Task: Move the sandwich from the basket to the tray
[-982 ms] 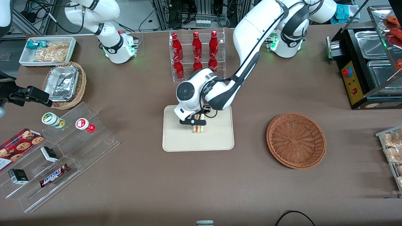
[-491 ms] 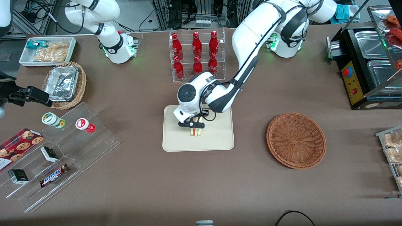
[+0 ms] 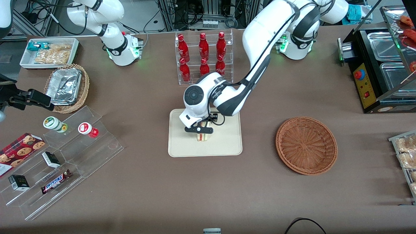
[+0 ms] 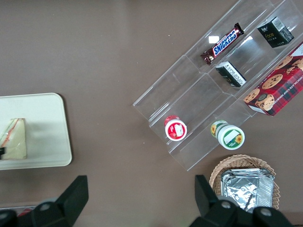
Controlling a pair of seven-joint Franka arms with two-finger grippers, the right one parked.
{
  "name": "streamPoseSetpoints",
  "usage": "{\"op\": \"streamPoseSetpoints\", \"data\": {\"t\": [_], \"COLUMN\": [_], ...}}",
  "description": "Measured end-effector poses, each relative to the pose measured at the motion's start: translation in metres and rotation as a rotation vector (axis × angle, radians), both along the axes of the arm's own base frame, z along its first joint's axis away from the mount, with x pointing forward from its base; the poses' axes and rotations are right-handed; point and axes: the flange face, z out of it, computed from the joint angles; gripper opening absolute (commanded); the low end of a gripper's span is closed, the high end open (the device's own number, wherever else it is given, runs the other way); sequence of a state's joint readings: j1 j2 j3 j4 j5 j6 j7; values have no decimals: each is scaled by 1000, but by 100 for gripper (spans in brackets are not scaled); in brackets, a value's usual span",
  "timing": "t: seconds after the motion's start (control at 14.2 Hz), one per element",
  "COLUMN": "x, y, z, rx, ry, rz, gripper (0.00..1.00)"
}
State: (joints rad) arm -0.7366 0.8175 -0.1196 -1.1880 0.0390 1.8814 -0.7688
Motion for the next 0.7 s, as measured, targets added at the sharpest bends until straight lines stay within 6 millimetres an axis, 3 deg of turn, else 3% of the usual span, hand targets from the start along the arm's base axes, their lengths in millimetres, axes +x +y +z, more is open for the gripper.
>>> {"op": "streamPoseSetpoints", "data": {"t": [0.14,0.35,0.7], "x": [19,45,69], "y": [35,108,238], "z": [61,137,186], "rx": [22,54,73], "ry": [4,11,38], "rz": [45,131,176], "gripper": [100,100,100]}}
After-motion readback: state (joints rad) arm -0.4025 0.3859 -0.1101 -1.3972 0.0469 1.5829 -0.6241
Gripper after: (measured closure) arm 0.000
